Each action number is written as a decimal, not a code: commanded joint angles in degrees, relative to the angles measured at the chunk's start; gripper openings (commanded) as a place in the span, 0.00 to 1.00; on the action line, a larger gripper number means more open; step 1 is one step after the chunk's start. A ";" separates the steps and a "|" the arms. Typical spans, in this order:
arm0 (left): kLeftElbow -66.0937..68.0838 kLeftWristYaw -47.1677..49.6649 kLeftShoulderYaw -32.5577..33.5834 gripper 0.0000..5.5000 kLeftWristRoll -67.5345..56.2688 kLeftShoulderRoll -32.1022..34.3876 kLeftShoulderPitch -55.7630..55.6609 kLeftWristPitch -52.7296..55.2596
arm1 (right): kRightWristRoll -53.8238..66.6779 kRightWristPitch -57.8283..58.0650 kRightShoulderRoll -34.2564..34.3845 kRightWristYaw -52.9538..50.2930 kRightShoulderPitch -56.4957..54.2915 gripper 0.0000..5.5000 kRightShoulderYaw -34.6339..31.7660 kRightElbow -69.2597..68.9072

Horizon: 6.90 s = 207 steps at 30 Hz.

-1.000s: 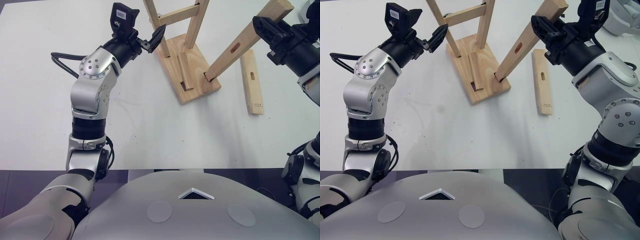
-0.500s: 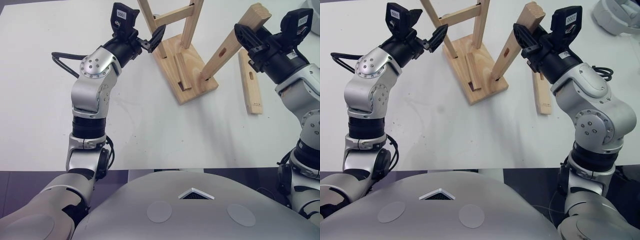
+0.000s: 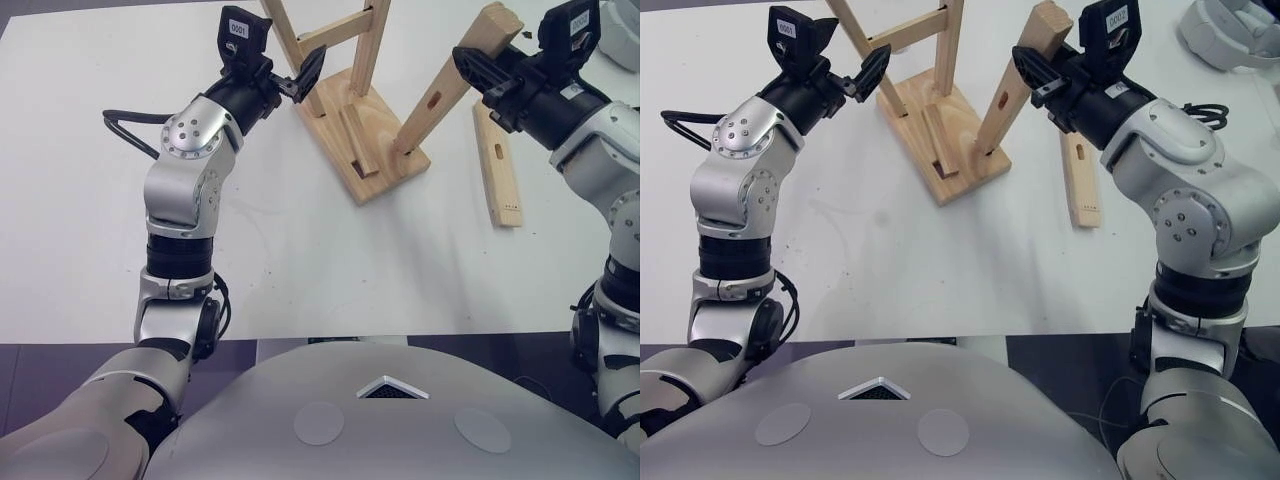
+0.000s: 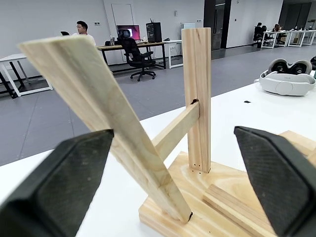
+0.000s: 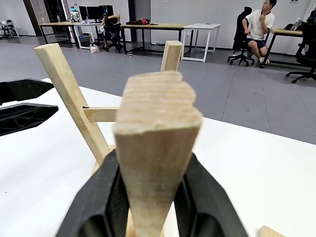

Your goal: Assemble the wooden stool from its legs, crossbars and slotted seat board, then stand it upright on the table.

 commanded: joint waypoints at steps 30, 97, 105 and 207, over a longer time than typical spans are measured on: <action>-4.34 8.36 -1.50 0.82 3.31 -5.68 5.73 -4.06 | -13.44 11.84 2.82 24.20 -11.29 0.20 31.98 23.36; 28.76 -5.48 -5.39 0.82 13.47 8.32 5.21 -9.68 | -52.60 -65.25 21.93 23.59 -13.57 0.60 19.04 78.06; 36.63 -5.78 -6.90 0.82 15.60 5.22 2.50 -16.14 | -50.87 -69.37 15.91 39.04 -5.33 0.60 20.90 63.97; -10.99 -10.94 -4.21 0.23 2.42 1.67 -7.61 -24.10 | 63.49 -14.64 17.20 -31.82 -23.15 0.42 -14.33 13.63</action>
